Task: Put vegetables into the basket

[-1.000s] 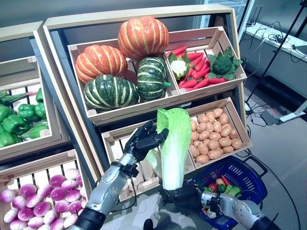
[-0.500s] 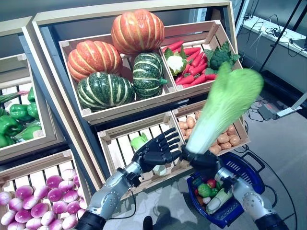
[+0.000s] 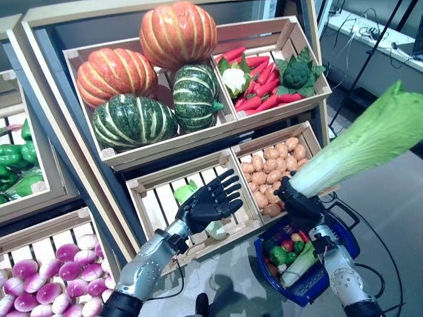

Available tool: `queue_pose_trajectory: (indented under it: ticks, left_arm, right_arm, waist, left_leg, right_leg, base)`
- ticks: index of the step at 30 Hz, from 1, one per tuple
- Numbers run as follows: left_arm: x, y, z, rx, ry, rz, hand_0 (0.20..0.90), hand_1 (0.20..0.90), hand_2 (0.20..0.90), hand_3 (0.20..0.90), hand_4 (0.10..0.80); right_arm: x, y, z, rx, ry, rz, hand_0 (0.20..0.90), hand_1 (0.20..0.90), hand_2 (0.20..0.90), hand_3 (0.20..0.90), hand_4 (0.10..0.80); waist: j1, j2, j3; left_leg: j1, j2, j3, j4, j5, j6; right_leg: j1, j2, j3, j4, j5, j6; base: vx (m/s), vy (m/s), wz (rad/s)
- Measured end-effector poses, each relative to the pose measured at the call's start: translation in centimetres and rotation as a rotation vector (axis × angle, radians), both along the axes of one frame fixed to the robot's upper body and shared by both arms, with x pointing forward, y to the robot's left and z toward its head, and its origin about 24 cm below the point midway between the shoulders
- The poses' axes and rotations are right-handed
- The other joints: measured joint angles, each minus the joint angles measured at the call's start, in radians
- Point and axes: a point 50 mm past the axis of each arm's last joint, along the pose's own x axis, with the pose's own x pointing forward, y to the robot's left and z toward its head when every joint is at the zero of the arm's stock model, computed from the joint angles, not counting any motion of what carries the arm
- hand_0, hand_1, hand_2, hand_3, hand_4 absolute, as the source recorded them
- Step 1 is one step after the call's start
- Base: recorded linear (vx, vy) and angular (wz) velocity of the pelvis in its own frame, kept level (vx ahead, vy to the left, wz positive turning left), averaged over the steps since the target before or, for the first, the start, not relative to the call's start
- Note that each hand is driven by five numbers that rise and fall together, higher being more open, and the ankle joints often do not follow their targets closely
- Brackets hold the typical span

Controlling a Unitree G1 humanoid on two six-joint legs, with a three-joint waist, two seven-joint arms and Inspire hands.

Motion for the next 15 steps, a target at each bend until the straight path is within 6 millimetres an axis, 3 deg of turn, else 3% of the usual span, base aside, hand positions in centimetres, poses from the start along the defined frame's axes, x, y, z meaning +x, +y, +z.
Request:
queue_pose_trajectory:
  ticks: [5,8,12,15]
  left_arm:
    - [0.9,0.4,1.8,-0.027,-0.093,0.031,0.900,0.900,0.900,0.900,0.800]
    - [2.4,0.5,4.7,-0.034,-0.218,0.036,0.900,0.900,0.900,0.900,0.800]
    - [3.7,0.7,7.4,-0.059,-0.326,0.042,0.900,0.900,0.900,0.900,0.800]
    - [4.6,0.5,9.6,-0.064,-0.416,0.040,0.900,0.900,0.900,0.900,0.800]
  right_arm:
    - [1.2,-3.5,-0.4,0.088,0.035,-0.235,0.300,0.300,0.300,0.300,0.400]
    - [2.4,-5.5,0.2,0.159,-0.003,-0.356,0.300,0.300,0.300,0.300,0.400]
    - [3.7,-6.2,1.0,0.253,-0.040,-0.429,0.300,0.300,0.300,0.300,0.400]
    - [5.7,-6.1,2.7,0.335,-0.093,-0.443,0.300,0.300,0.300,0.300,0.400]
  waist:
    - [0.001,0.008,0.084]
    - [0.001,0.017,0.193]
    - [0.004,0.026,0.298]
    - [0.011,0.026,0.359]
  left_leg:
    - [-0.066,0.002,0.011,0.018,0.010,0.006]
    - [-0.162,0.004,-0.005,0.101,0.006,0.007]
    - [-0.255,0.009,-0.014,0.187,-0.004,0.007]
    - [-0.388,0.001,-0.019,0.334,-0.046,0.002]
  right_leg:
    - [-0.092,0.004,0.023,0.057,-0.001,0.000]
    - [-0.201,0.000,0.025,0.177,-0.032,-0.003]
    - [-0.328,-0.007,0.029,0.346,-0.088,-0.014]
    - [-0.491,-0.034,0.043,0.564,-0.166,-0.029]
  base:
    - [-0.263,-0.021,-0.09]
    - [-0.179,-0.046,0.05]
    - [-0.185,-0.018,0.08]
    - [-0.153,0.014,0.08]
